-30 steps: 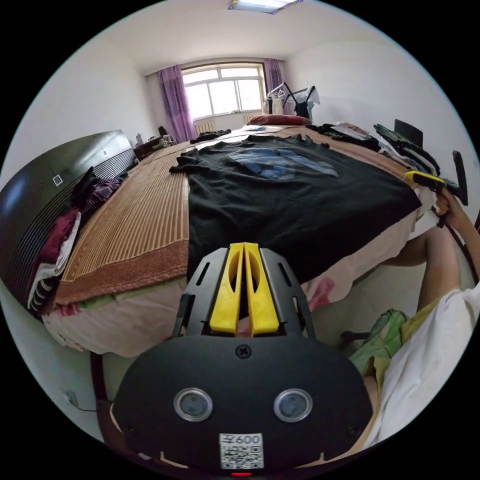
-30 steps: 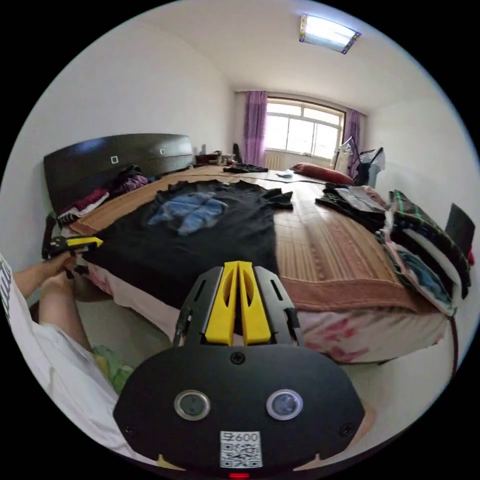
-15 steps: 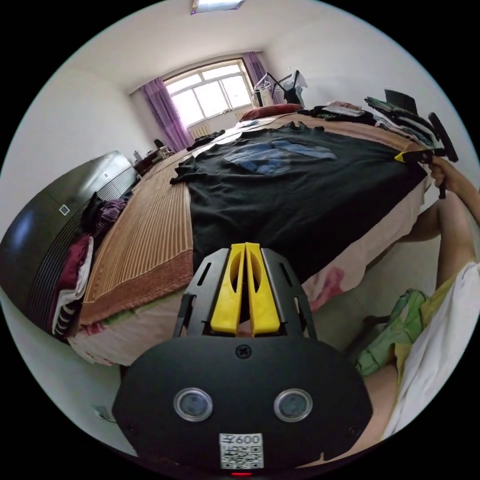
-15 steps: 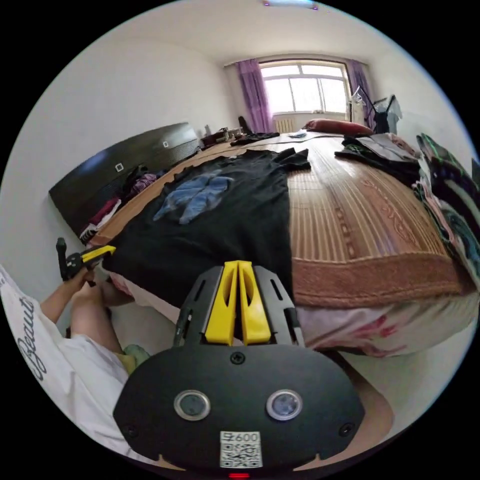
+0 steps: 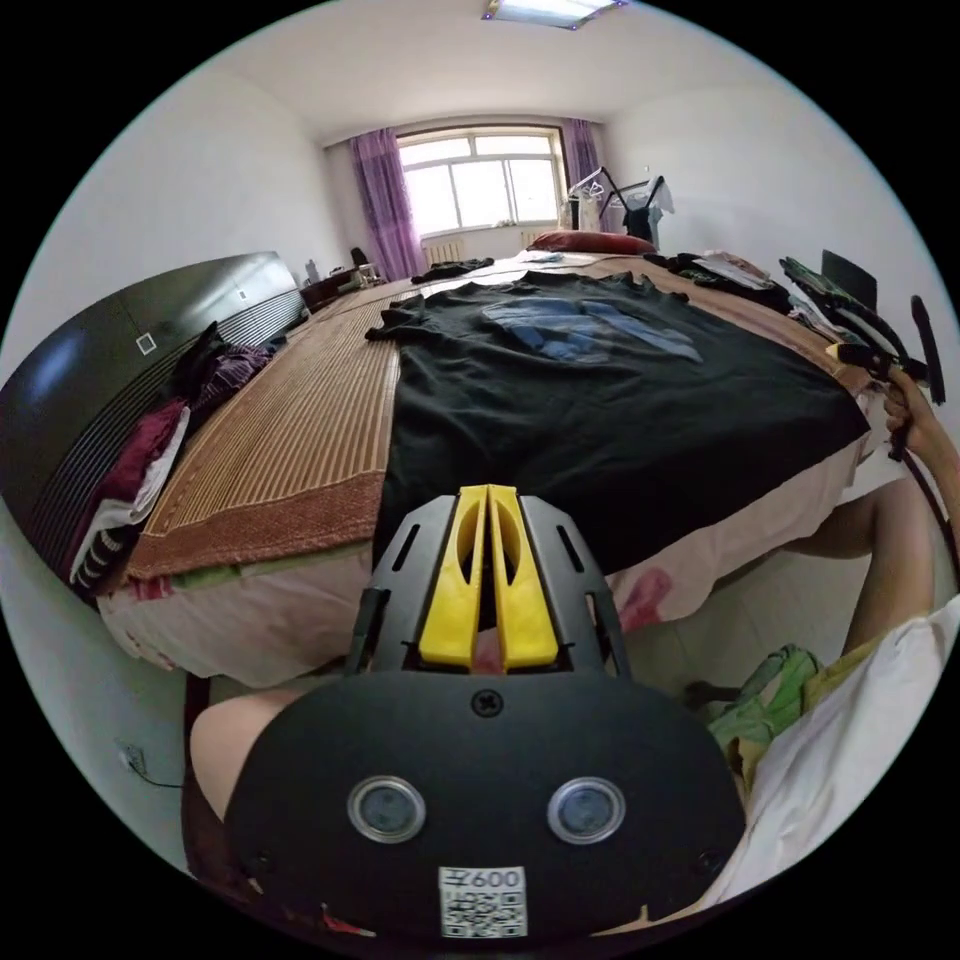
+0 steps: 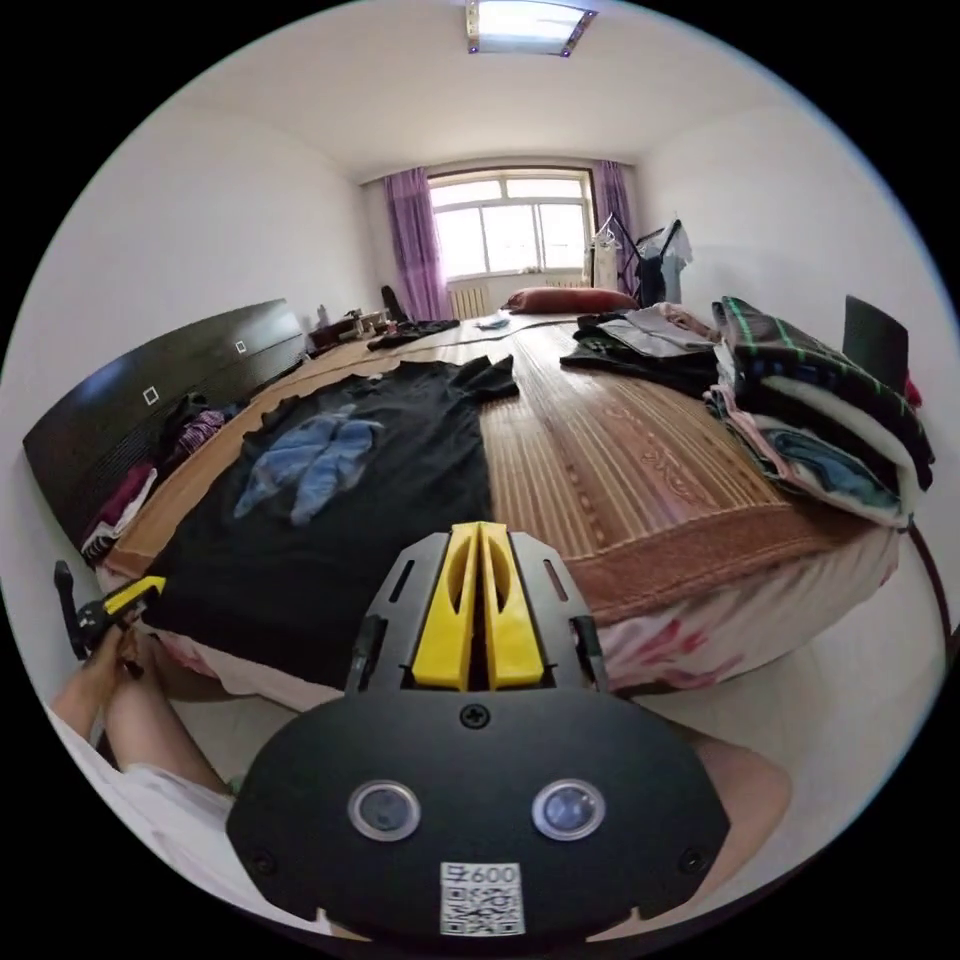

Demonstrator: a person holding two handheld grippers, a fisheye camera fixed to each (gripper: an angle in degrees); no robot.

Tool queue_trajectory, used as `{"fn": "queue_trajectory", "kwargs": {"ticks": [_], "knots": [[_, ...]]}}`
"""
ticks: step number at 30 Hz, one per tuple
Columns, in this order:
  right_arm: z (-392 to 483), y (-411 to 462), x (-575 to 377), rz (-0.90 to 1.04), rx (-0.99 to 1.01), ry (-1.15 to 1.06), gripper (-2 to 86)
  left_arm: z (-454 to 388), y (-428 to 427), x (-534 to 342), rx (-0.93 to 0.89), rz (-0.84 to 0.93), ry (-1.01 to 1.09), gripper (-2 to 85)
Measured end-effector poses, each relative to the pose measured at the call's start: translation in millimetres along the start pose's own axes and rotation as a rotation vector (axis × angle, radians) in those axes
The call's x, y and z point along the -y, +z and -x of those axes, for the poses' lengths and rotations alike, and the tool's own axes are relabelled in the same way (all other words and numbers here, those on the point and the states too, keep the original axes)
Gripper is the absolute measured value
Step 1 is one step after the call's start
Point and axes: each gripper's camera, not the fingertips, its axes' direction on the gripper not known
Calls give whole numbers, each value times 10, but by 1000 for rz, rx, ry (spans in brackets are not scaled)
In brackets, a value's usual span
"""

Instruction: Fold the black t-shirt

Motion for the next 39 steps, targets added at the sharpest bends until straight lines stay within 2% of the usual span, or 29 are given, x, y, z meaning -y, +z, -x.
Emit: {"fn": "queue_trajectory", "kwargs": {"ticks": [3, 7, 10, 14, 19, 25, 29, 31, 32, 33, 34, 36, 37, 39], "knots": [[450, 139, -107, -8, 80, -158, -8, -26, 103, 246, 4, -1, 43, 2], [822, 372, -319, 1, 2, -317, -8, -14, 236, 499, -6, 3, 1, 2], [952, 631, -486, 142, 42, -437, -8, -31, 336, 547, -12, -33, -30, 2], [945, 637, -707, 69, 26, -519, -8, -226, 475, 585, 23, -68, -41, 2], [611, 690, -721, 64, 125, -378, -8, -397, 594, 705, 40, -59, -30, 1], [626, 726, -952, -16, -88, -394, -8, -439, 694, 634, -2, -72, -59, 1], [540, 779, -1027, -44, -130, -252, -8, -713, 725, 508, 34, -75, -30, 1], [537, 763, -1049, -60, -278, -149, -8, -761, 730, 423, 25, -77, -37, 1], [550, 697, -1097, -108, -472, -24, -8, -785, 731, 355, 15, -80, -41, 1], [613, 588, -1186, -209, -571, 57, -8, -821, 729, 283, 8, -82, -43, 1], [663, 540, -1234, -256, -555, 58, -8, -850, 726, 245, 7, -83, -41, 1], [902, 474, -1373, -350, -317, -17, -8, -1038, 705, 90, 26, -83, -24, 1], [966, 501, -1381, -342, -264, -43, -8, -1096, 697, 49, 33, -83, -20, 1], [1207, 734, -1320, -188, -114, -152, -8, -1330, 660, -127, 63, -80, -2, 2]]}}
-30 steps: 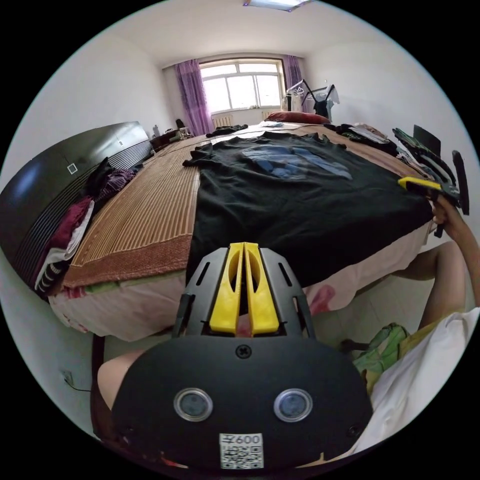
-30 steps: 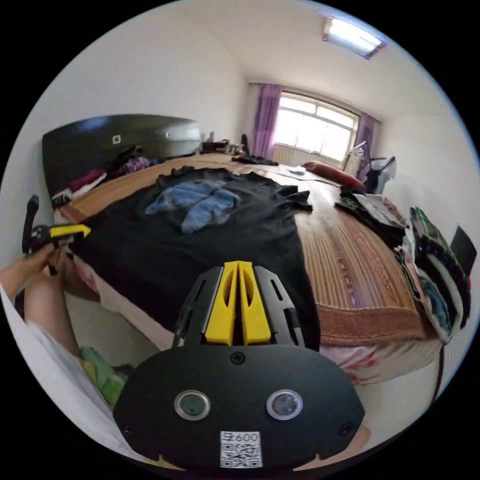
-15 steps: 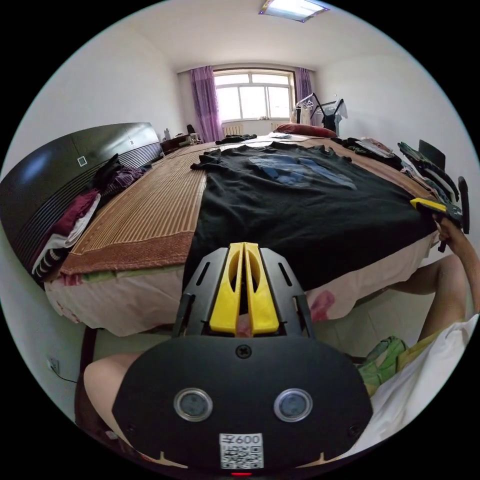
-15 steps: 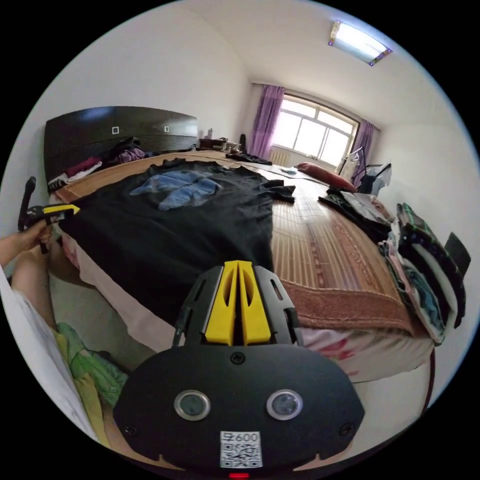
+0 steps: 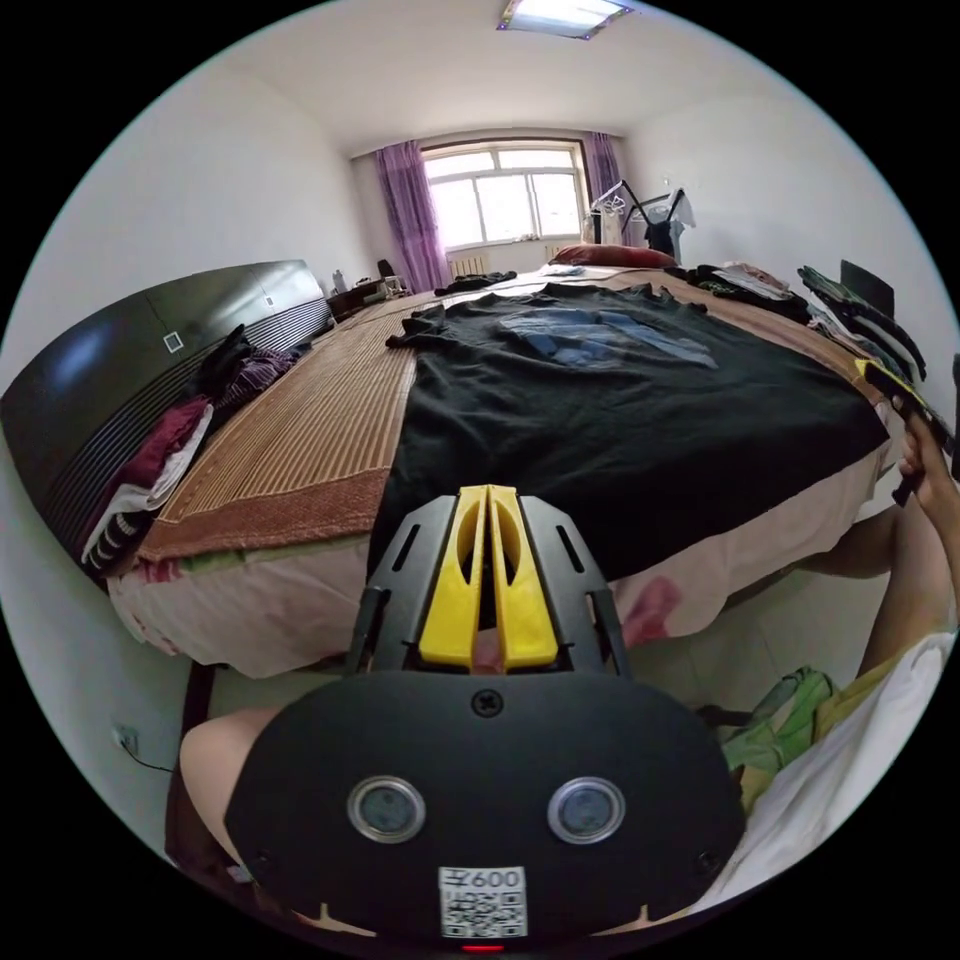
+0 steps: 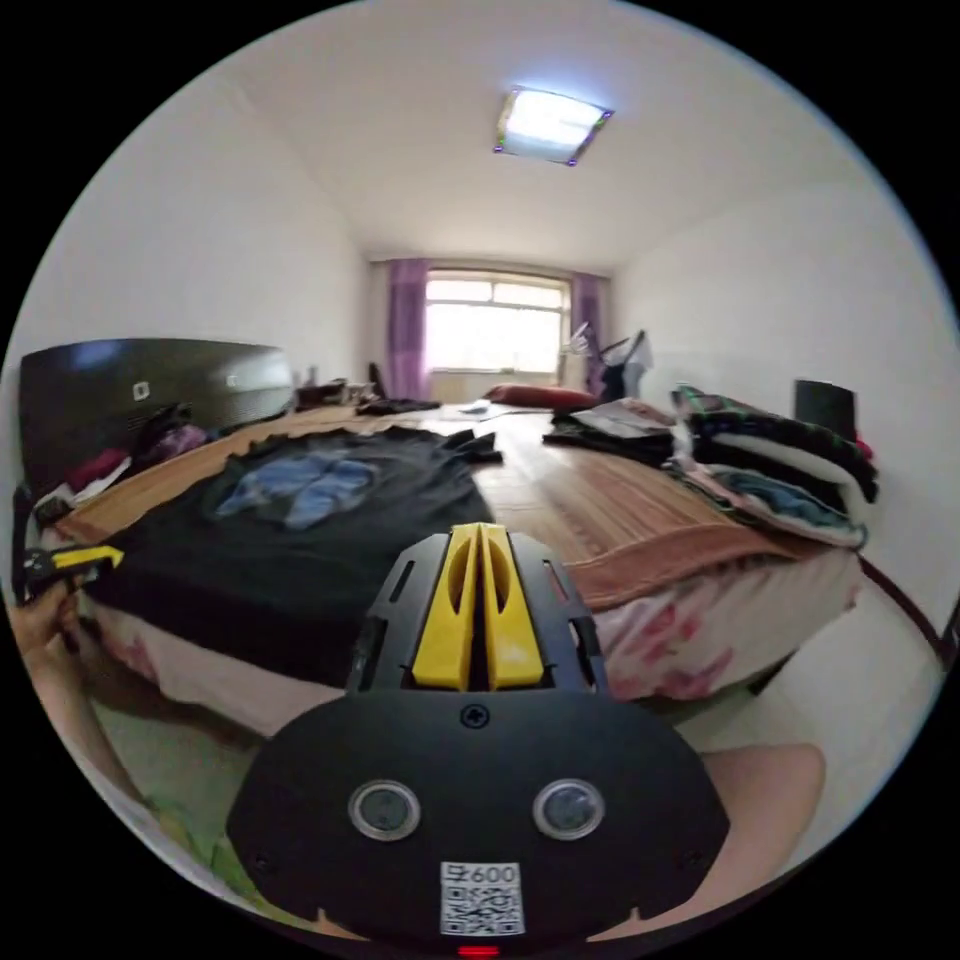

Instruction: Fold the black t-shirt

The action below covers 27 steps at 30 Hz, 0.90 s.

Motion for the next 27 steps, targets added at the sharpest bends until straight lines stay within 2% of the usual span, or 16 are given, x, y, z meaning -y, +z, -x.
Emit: {"fn": "queue_trajectory", "kwargs": {"ticks": [2, 6, 9, 11, 13, 18, 22, 27], "knots": [[164, 152, 30, 87, 65, -35, -8, -148, -59, -148, 12, 1, 10, 2], [440, 225, -142, 12, 93, -116, -8, -353, -236, -622, -4, -20, -24, 2], [420, 429, -287, 124, 57, -117, -8, -526, -402, -982, -12, -31, -34, 2], [333, 402, -382, 58, 89, -89, -8, -673, -521, -1190, -4, -32, -20, 2], [248, 427, -450, 51, 27, -45, -8, -806, -646, -1400, -1, -30, -13, 2], [370, 537, -541, 60, -125, -225, -8, -1186, -1118, -2080, 1, -26, -9, 2], [182, 572, -573, 46, -58, -101, -8, -1501, -1505, -2580, 17, -32, 41, 2], [-78, 534, -615, 70, -203, 0, -8, -1679, -2218, -3242, -35, -9, 18, 5]]}}
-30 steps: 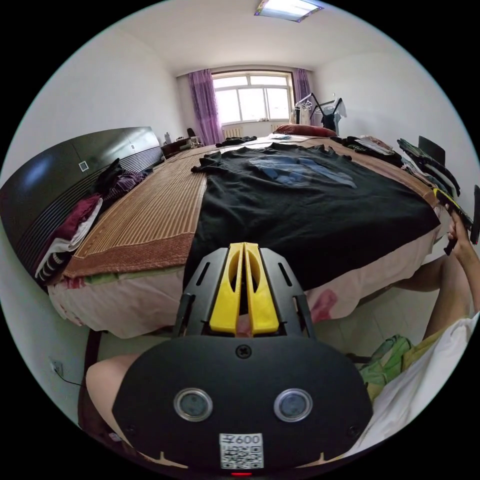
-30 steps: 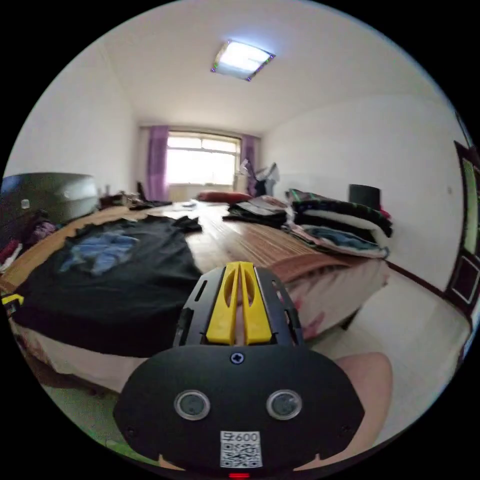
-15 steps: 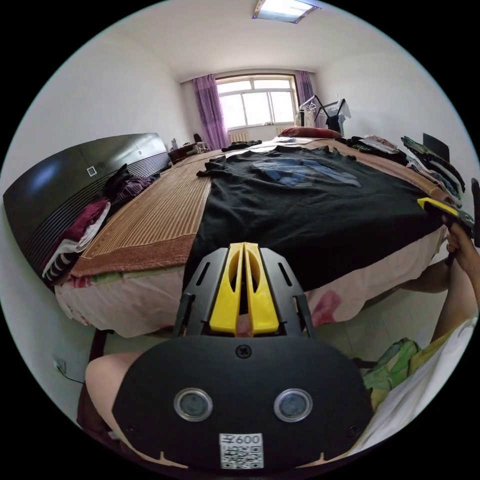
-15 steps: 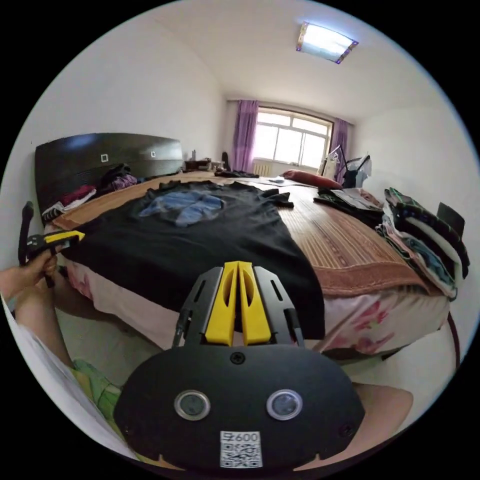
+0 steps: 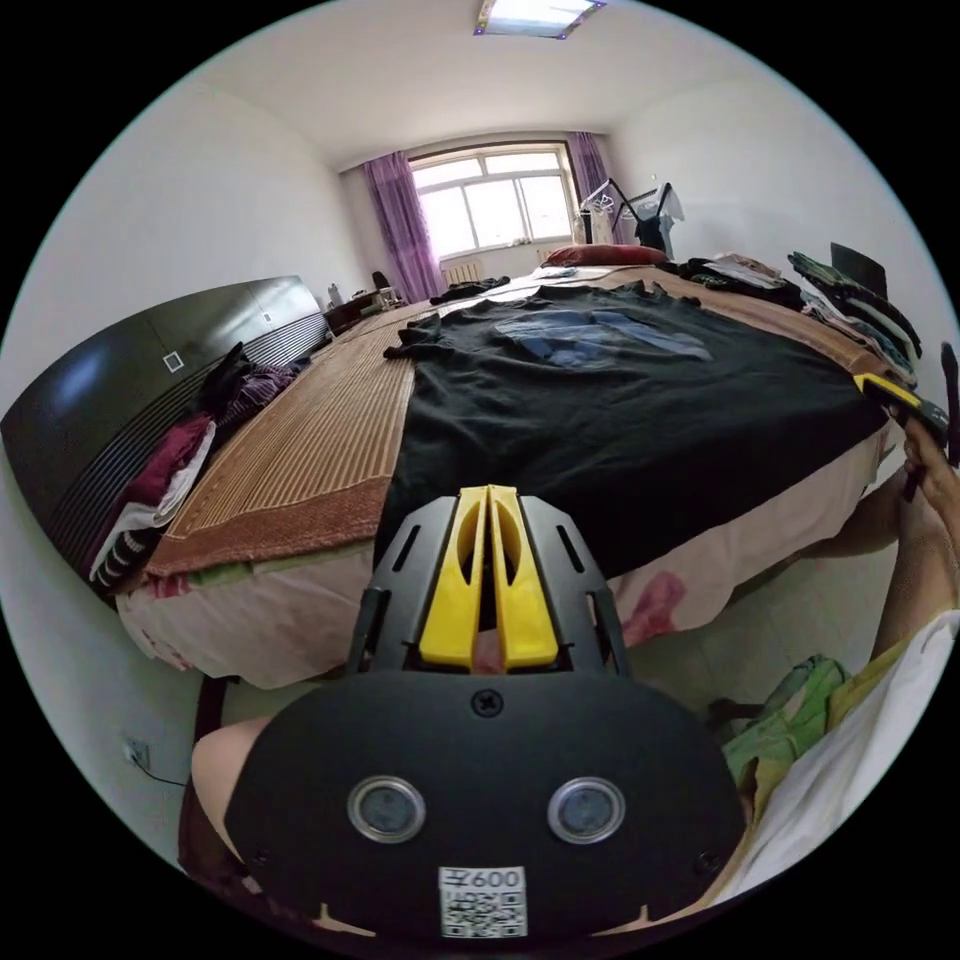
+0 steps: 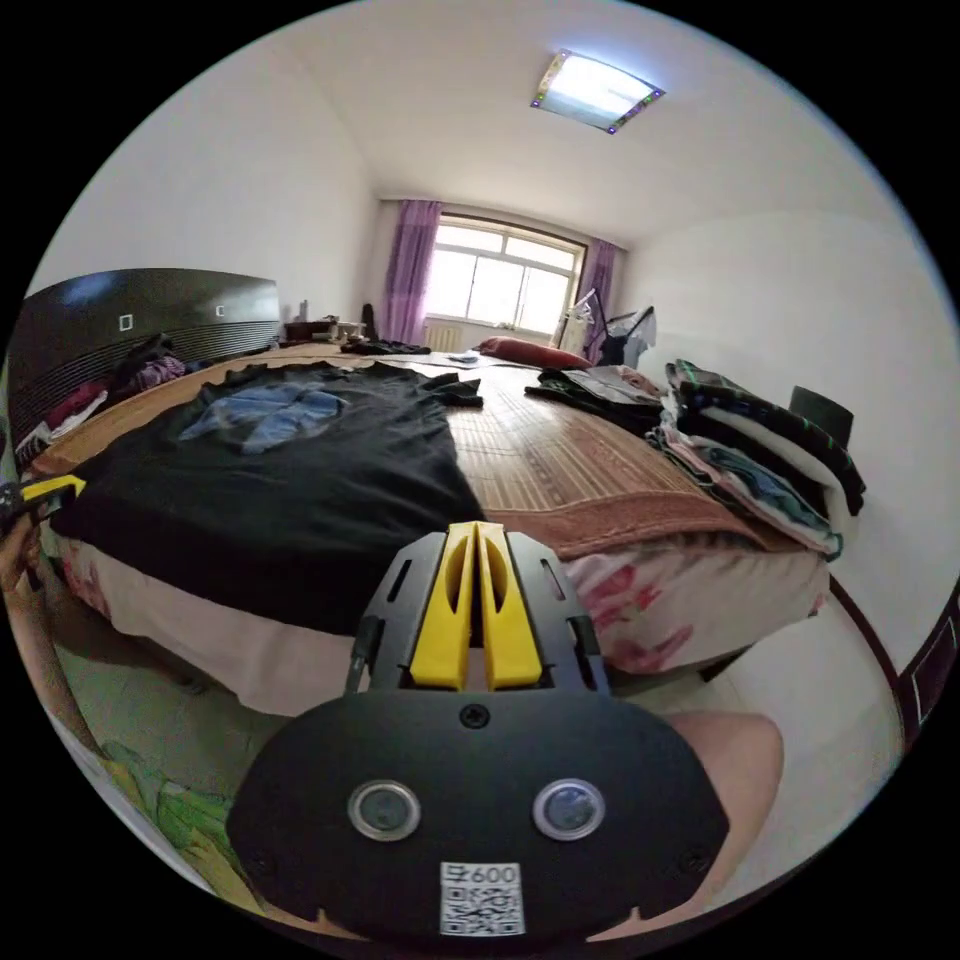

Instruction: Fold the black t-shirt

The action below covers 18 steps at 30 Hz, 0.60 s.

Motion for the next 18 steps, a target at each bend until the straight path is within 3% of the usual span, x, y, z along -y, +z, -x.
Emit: {"fn": "queue_trajectory", "kwargs": {"ticks": [2, 3, 6, 8, 13, 18], "knots": [[-126, -28, 22, 48, -87, 73, -8, -40, -354, -185, 7, 22, -50, 6], [-274, -118, 31, 7, -105, 216, -9, -52, -678, -319, 61, 14, -105, 6], [-492, -407, 70, -154, 105, 377, -9, -62, -1689, -689, 202, -153, -168, 6], [-450, -482, 172, -191, 129, 394, -8, 6, -2214, -760, 192, -258, -133, 6], [90, -396, 558, -171, 283, 266, -8, 658, -2759, -409, 27, -427, -138, 5], [1102, -196, 966, -181, 595, 49, 2, 1160, -2487, 547, -98, -246, -50, 4]]}}
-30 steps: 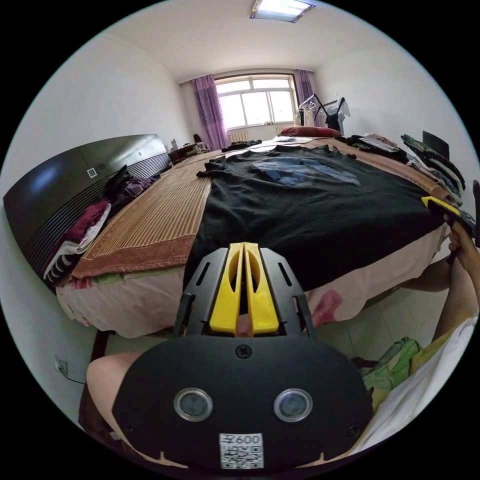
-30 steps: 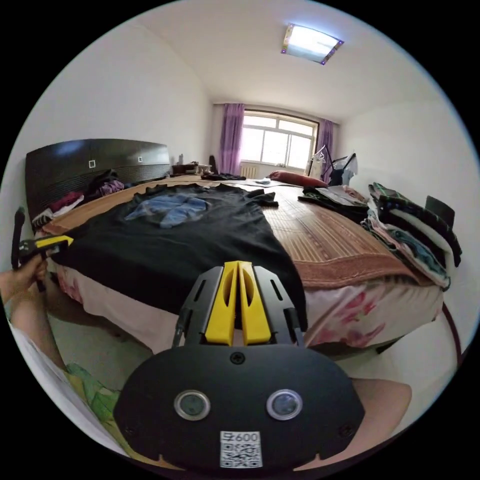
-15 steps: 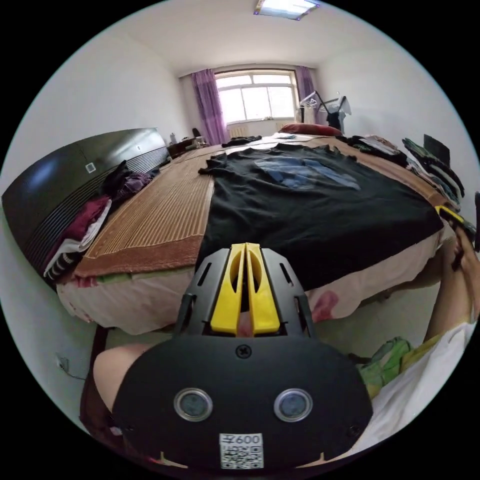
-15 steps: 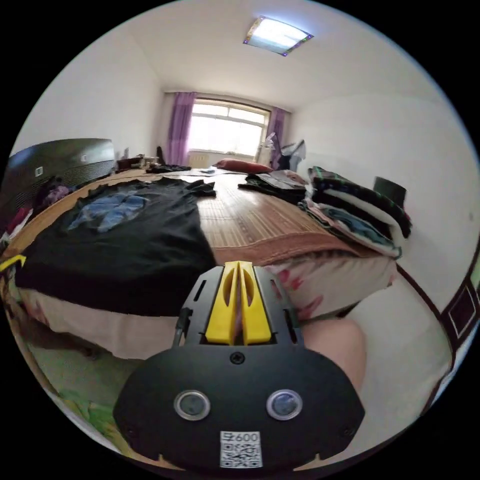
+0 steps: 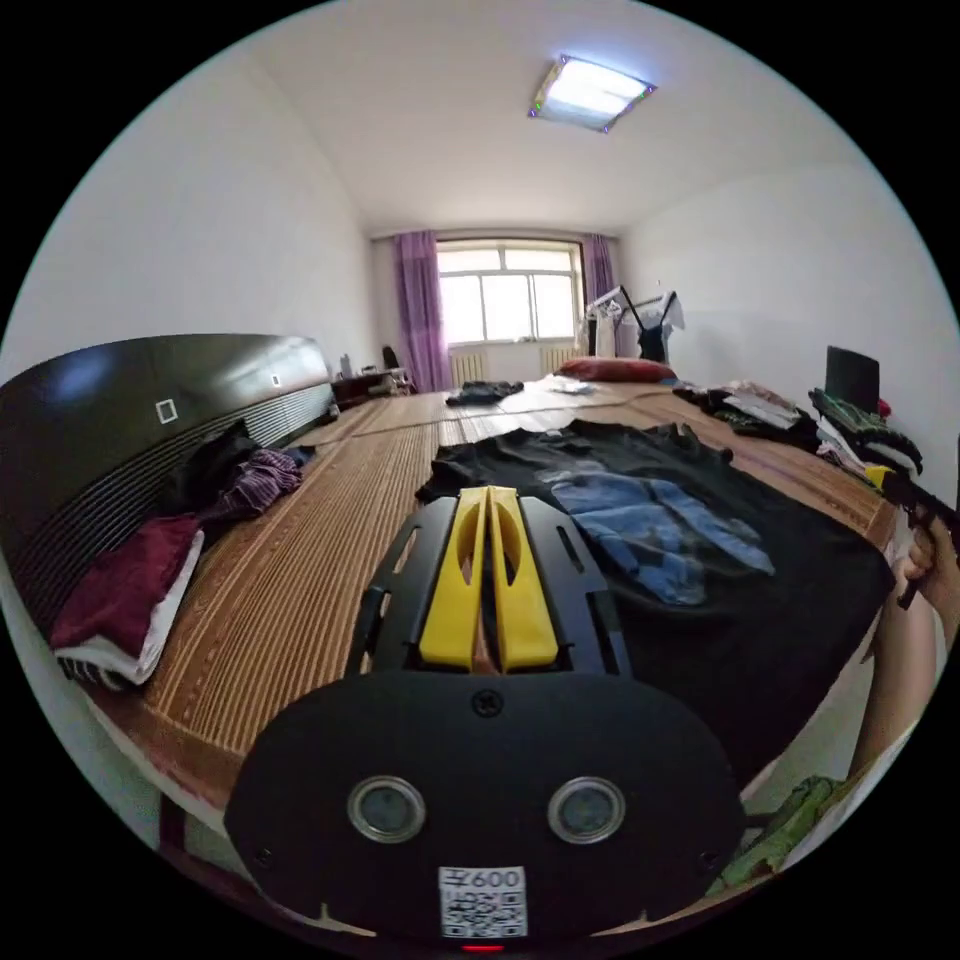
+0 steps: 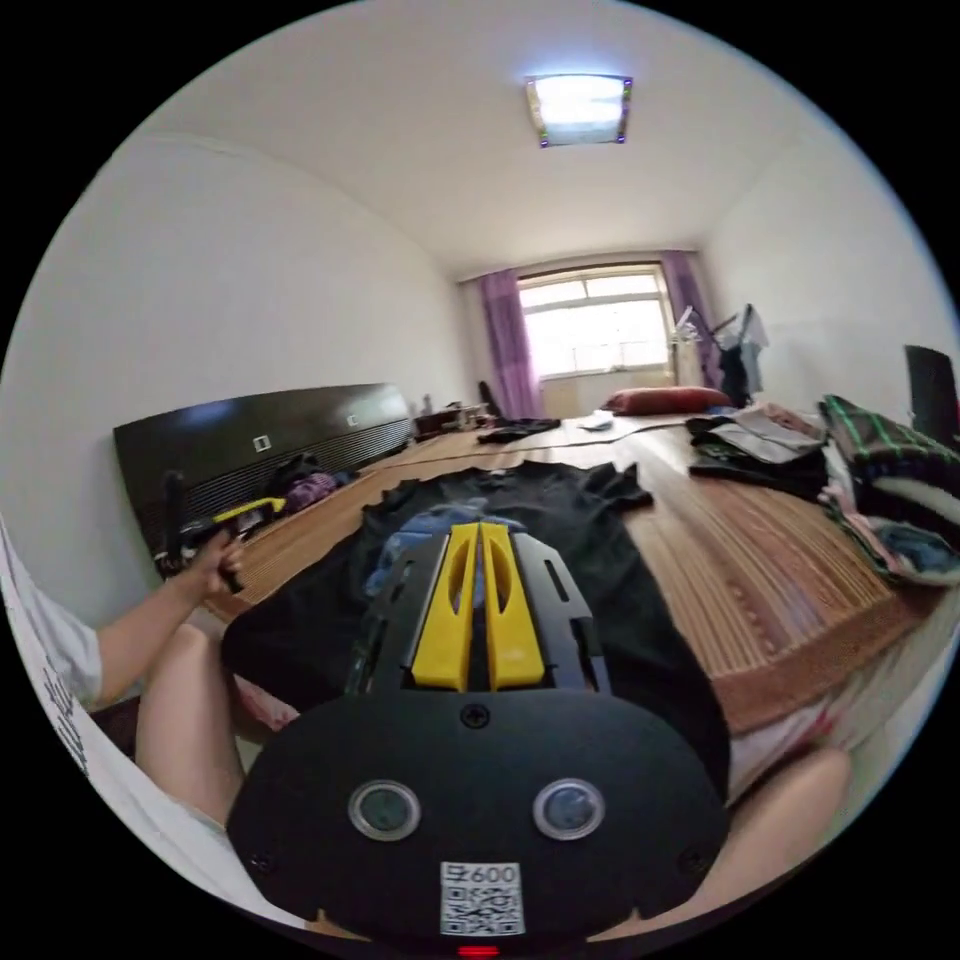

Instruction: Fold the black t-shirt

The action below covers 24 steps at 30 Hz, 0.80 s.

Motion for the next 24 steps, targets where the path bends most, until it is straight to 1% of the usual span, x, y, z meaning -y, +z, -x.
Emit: {"fn": "queue_trajectory", "kwargs": {"ticks": [1, 4, 6, 7, 9, 10, 11, 12, 13, 14, 15, 16, 18, 19, 21, 22, 24], "knots": [[84, 108, 39, 17, 23, -19, 7, 46, 12, 83, -12, 8, -1, 4], [544, 813, 270, 147, 116, -141, 41, 304, -63, 410, -92, 58, -43, 3], [920, 1452, 451, 244, 171, -269, 53, 348, -339, 499, -114, 98, -46, 3], [1011, 1616, 495, 259, 176, -300, 53, 348, -448, 557, -103, 108, -53, 3], [1297, 2312, 661, 251, 201, -372, 47, 392, -1008, 978, -76, 169, -95, 4], [1351, 2512, 703, 246, 212, -382, 46, 403, -1172, 1050, -86, 164, -96, 4], [1445, 2947, 795, 260, 234, -388, 45, 417, -1489, 1125, -110, 147, -105, 4], [1531, 3446, 899, 305, 257, -379, 51, 419, -1786, 1162, -127, 141, -112, 4], [1575, 3705, 950, 331, 270, -375, 55, 430, -1917, 1184, -126, 150, -131, 4], [1655, 4215, 1054, 369, 281, -359, 76, 465, -2147, 1253, -119, 188, -187, 4], [1716, 4690, 1149, 365, 264, -324, 97, 498, -2361, 1364, -128, 240, -231, 4], [1747, 4920, 1193, 363, 245, -305, 107, 501, -2480, 1420, -139, 261, -242, 4], [1938, 5790, 1338, 425, 161, -269, 128, 386, -3048, 1607, -150, 277, -239, 4], [2004, 5999, 1353, 452, 145, -278, 128, 342, -3204, 1646, -142, 275, -242, 3], [2275, 6746, 1285, 582, 71, -343, 123, 112, -3810, 1792, -144, 272, -238, 3], [2332, 6896, 1242, 618, 47, -358, 120, 38, -3954, 1822, -151, 275, -227, 3], [2501, 7358, 1007, 761, -45, -423, 81, -311, -4500, 1907, -127, 283, -181, 2]]}}
